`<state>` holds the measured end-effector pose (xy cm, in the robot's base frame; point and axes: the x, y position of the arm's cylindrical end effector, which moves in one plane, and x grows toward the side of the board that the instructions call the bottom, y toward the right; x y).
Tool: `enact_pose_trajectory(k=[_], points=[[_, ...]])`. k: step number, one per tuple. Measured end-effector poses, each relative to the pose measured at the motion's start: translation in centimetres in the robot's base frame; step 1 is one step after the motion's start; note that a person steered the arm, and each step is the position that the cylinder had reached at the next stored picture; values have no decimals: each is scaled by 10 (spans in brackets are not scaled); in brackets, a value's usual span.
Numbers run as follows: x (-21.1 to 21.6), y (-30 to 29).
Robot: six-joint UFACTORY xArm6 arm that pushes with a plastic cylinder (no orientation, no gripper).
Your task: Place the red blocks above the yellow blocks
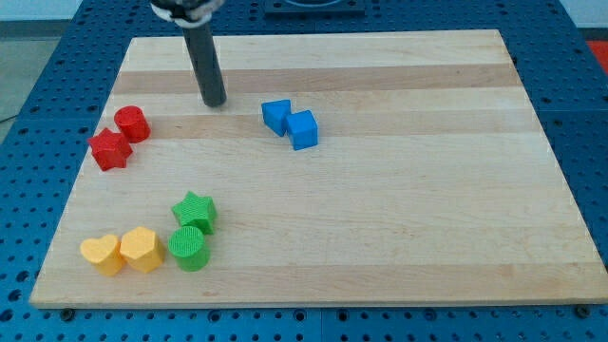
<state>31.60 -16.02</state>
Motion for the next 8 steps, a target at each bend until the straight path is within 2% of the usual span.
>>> enact_pose_trajectory(k=[1,2,4,5,7,8], points=[[-12,-54],[14,-85],[108,-86],[132,-86],[140,-86],[167,-84]])
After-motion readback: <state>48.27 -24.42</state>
